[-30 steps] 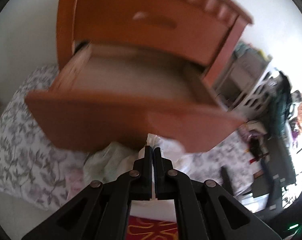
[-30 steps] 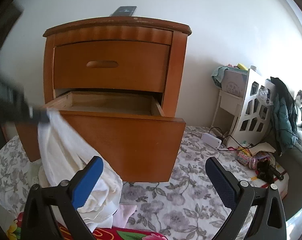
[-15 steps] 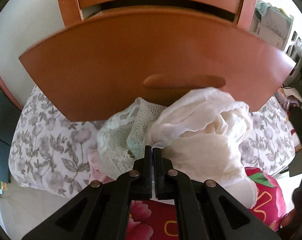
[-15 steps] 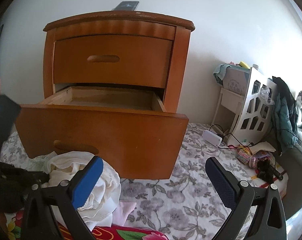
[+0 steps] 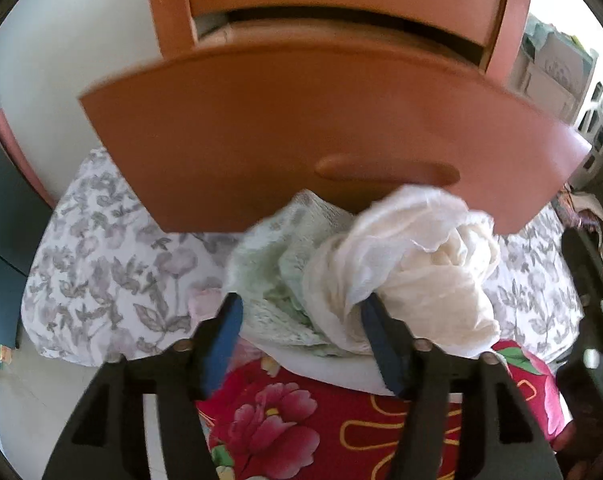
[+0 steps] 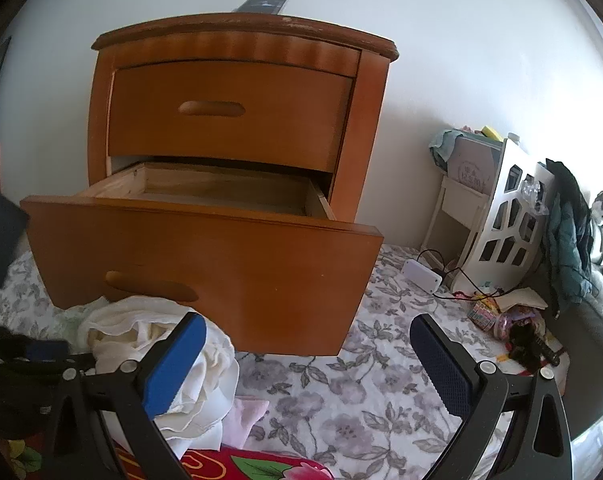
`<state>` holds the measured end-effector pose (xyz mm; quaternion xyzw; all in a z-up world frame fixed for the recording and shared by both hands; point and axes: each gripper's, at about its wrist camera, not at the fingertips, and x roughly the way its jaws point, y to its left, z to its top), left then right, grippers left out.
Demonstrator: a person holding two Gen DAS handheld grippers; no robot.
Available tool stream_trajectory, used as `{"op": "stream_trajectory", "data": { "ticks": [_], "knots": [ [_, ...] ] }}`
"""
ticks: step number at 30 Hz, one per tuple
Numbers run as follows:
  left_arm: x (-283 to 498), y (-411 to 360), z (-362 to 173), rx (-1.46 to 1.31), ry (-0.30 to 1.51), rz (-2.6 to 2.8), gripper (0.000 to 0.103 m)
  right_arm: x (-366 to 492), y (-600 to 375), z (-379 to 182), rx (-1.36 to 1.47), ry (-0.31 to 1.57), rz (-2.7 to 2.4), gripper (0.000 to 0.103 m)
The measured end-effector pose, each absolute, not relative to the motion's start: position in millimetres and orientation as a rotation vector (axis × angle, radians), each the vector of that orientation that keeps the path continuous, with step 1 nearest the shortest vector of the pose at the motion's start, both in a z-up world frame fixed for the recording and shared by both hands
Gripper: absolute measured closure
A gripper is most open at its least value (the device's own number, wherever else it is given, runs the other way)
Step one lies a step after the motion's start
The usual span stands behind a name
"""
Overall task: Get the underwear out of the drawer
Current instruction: 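Open the left gripper to release the white sheer cloth and withdraw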
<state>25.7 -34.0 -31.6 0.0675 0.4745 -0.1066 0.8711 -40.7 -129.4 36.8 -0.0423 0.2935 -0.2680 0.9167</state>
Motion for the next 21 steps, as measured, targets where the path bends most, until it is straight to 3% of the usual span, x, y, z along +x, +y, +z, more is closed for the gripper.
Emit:
{"op": "stream_trajectory", "data": {
  "ticks": [3, 10, 15, 21],
  "knots": [
    [22, -29, -19, 0.129, 0.969, -0.22, 0.036, -39, -128, 38, -0.098, 0.609, -0.551, 0.0],
    [17, -5, 12, 0.08, 0.864, -0.184, 0.016, -42, -127, 50, -0.055, 0.654, -0.523, 0.0],
    [15, 10, 30, 0.086, 0.829, -0.141, 0.016, -43, -126, 64, -0.026, 0.707, -0.525, 0.0],
    [8, 22, 50, 0.052, 0.795, -0.155, 0.008, -47, -121, 92, 0.001, 0.73, -0.514, 0.0]
  ]
}}
